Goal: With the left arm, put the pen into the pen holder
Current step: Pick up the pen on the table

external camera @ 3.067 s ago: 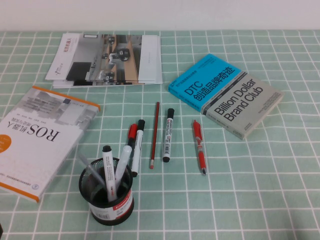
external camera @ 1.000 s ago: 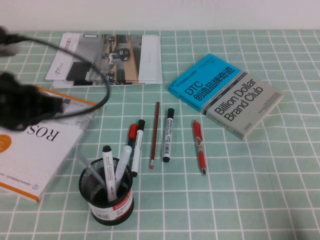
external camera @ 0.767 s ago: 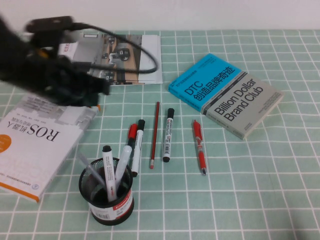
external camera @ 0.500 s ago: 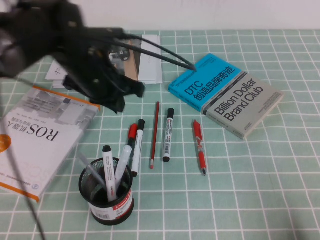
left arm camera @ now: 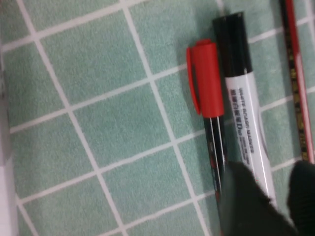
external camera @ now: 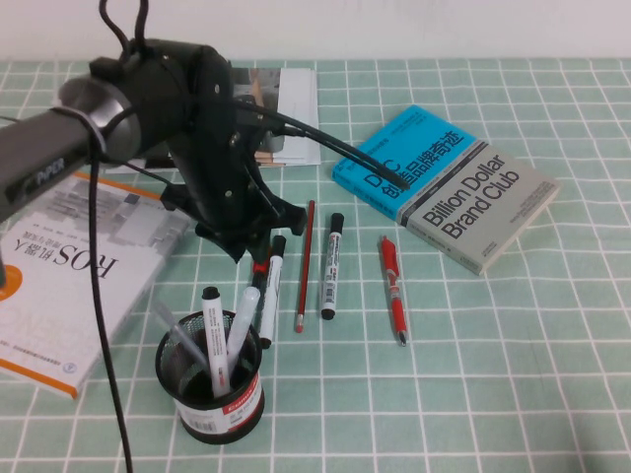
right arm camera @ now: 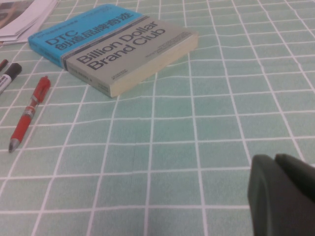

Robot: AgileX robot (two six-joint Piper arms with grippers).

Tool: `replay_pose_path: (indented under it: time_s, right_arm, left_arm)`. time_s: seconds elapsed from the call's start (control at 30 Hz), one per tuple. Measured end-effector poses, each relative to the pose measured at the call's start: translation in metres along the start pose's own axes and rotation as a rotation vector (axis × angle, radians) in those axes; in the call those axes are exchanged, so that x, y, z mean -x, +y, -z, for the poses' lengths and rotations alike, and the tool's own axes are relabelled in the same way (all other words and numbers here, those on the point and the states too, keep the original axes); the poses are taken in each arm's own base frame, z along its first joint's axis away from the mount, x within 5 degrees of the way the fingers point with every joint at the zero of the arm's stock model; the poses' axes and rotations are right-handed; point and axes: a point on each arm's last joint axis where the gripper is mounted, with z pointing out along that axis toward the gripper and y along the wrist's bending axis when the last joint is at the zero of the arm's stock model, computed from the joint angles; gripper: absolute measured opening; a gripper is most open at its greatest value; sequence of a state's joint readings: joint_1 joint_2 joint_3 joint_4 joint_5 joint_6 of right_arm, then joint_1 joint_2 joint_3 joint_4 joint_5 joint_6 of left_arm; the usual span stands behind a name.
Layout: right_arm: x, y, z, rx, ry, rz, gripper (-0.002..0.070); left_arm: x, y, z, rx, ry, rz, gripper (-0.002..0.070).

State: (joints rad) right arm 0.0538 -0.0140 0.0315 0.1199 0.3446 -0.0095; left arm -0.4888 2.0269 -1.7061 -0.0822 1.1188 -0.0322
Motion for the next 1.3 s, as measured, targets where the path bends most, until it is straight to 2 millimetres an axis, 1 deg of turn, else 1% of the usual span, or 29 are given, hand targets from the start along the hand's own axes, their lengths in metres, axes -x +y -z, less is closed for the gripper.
replay_pose_path:
  time_s: [0.07, 0.13, 0.23, 0.4, 0.6, 0.73, 1.03, 1.23, 1.3]
  right_arm:
    - [0.0, 0.0, 0.0, 0.0, 0.0, 0.0, -0.002]
    - [0.0, 0.0, 0.0, 0.0, 0.0, 0.0, -0.002]
    - [0.0, 0.0, 0.0, 0.0, 0.0, 0.0, -0.002]
    - [0.0, 0.0, 0.0, 0.0, 0.0, 0.0, -0.002]
    - [0.0, 0.0, 0.0, 0.0, 0.0, 0.0, -0.002]
    - [0.0, 0.0, 0.0, 0.0, 0.0, 0.0, -0.002]
    - [0.0, 0.0, 0.0, 0.0, 0.0, 0.0, -0.002]
    - [0.0, 0.0, 0.0, 0.0, 0.0, 0.0, -0.002]
    - [0.0, 0.0, 0.0, 0.0, 0.0, 0.0, -0.002]
  left_arm:
    - [0.001, 0.0, -0.003, 0.0, -0.003, 0.002, 0.0238]
    - [0.002, 0.001, -0.006, 0.002, -0.003, 0.004, 0.026]
    - [0.002, 0.001, -0.012, 0.006, 0.01, 0.001, 0.0274]
    - [0.002, 0.002, -0.027, 0.017, 0.04, 0.002, 0.0278]
    - [0.003, 0.005, -0.035, 0.04, 0.048, 0.01, 0.0279]
    - [0.004, 0.005, -0.036, 0.043, 0.042, 0.008, 0.028]
    - [0.005, 0.006, -0.055, 0.054, 0.073, 0.001, 0.0281]
    - [0.004, 0.004, -0.057, 0.07, 0.076, -0.012, 0.0279]
    - [0.004, 0.004, -0.057, 0.076, 0.076, -0.015, 0.026]
